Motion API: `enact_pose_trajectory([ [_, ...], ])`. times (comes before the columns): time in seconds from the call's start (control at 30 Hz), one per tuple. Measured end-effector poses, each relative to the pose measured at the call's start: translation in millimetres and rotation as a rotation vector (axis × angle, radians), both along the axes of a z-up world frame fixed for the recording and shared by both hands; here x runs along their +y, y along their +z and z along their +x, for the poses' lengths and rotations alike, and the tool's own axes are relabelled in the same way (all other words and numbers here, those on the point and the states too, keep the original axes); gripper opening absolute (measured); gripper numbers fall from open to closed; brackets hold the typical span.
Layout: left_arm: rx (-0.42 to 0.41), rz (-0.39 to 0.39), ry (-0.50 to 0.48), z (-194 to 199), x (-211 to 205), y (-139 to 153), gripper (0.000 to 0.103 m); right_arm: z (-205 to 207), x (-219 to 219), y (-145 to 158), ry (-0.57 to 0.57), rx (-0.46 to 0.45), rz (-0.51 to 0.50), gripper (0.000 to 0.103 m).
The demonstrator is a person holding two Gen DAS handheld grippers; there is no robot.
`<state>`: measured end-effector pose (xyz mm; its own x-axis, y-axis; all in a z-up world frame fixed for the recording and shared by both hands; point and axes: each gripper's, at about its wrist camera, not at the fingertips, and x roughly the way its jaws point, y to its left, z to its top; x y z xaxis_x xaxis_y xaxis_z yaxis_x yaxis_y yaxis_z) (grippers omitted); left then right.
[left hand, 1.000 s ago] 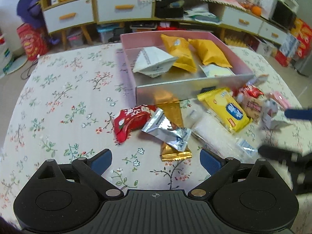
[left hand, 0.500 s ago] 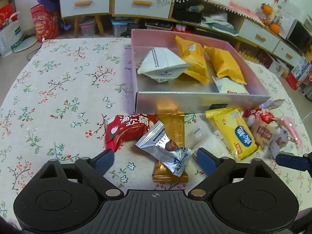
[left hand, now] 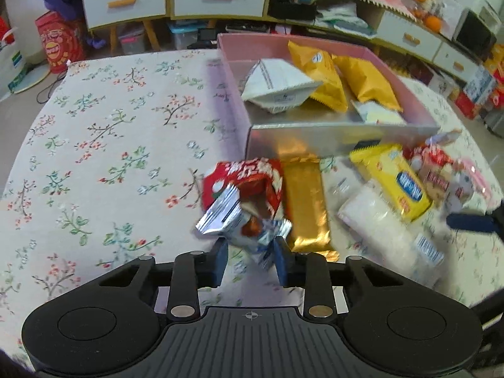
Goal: Organize snacks
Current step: 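Grasp the silver-wrapped candy with the left tool while the right tool grasps the clear plastic packet, then lift the silver candy with the left tool while the right tool opens over the clear packet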
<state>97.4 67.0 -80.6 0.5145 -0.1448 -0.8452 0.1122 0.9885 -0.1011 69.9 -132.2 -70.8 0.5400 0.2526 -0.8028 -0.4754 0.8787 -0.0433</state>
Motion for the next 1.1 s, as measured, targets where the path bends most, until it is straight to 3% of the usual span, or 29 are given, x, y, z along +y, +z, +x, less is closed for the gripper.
enact_pose_trajectory([
  [0.1, -0.021, 0.111, -0.019, -5, -1, 0, 0.026, 1, 2, -1, 0.001, 0.006, 0.002, 0.075],
  [0.17, -0.048, 0.142, -0.04, -9, -3, 1, 0.027, 1, 5, -1, 0.006, 0.004, 0.005, 0.074],
  [0.4, -0.067, 0.038, -0.057, -7, 1, 5, 0.042, 3, 17, -5, 0.029, 0.013, 0.009, 0.057],
  [0.53, -0.082, 0.024, -0.061, -5, 1, 1, 0.041, 3, 18, -8, 0.027, 0.018, 0.004, 0.029],
  [0.63, -0.08, 0.008, -0.066, -6, 4, 0, 0.032, 2, 15, -7, 0.027, 0.01, 0.013, 0.01],
  [0.7, -0.067, 0.002, -0.081, -6, 5, 0, 0.018, 2, 12, -4, 0.031, 0.021, 0.031, 0.007],
  [0.8, -0.054, -0.002, -0.108, -9, 7, 0, 0.011, -2, 9, -2, 0.054, 0.035, 0.038, 0.002],
  [1.03, -0.024, 0.016, -0.168, -21, 18, -1, 0.009, -13, -2, 3, 0.088, 0.097, 0.044, 0.0],
  [1.1, -0.05, 0.015, -0.158, -23, 21, 0, 0.014, -16, -5, 4, 0.085, 0.114, 0.035, 0.0],
])
